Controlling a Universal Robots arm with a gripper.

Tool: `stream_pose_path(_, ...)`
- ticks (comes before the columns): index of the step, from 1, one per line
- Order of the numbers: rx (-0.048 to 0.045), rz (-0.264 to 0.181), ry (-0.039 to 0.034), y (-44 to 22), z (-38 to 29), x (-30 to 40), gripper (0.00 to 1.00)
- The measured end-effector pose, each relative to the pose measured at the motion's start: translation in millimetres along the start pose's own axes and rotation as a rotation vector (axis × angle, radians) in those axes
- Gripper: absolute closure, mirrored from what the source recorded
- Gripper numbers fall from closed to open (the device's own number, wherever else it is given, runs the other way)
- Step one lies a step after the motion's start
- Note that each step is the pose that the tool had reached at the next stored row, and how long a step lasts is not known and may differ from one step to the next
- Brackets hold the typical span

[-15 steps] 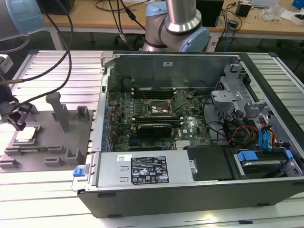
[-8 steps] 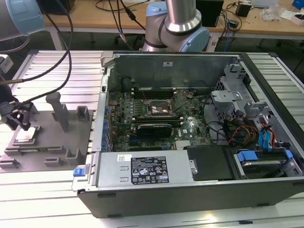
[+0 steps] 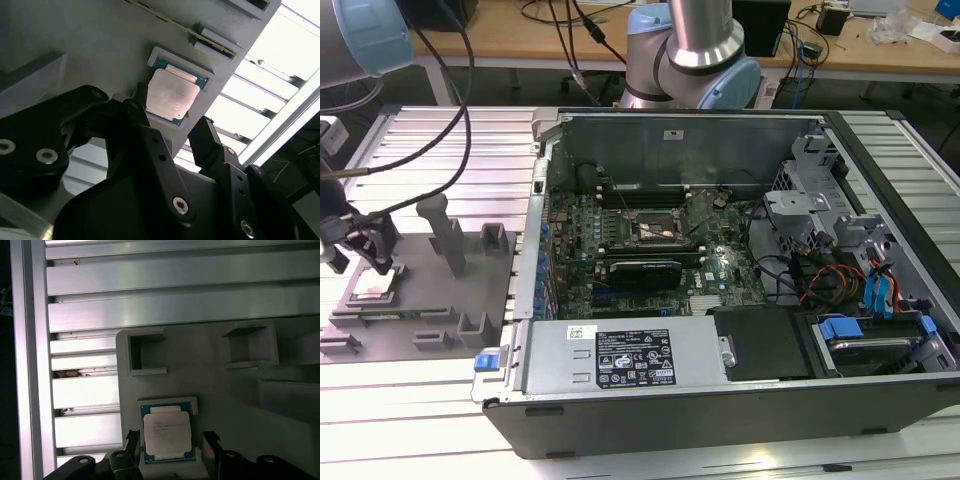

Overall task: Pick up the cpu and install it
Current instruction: 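Pick up the cpu and move it towards the insertion slot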

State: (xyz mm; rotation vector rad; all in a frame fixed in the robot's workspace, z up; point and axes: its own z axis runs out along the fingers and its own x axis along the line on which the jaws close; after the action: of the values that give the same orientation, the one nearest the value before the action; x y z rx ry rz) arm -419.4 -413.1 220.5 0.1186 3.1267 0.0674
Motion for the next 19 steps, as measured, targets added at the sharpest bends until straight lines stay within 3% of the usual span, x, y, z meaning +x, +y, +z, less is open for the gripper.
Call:
stream_pose_path(10, 0.0001, 0.0, -0.0002, -1.0, 22.1, 0.9, 0.4)
stream_pose_path(19, 0.0001, -0.014, 0.0006, -1.4, 31.4, 1.1, 0.4)
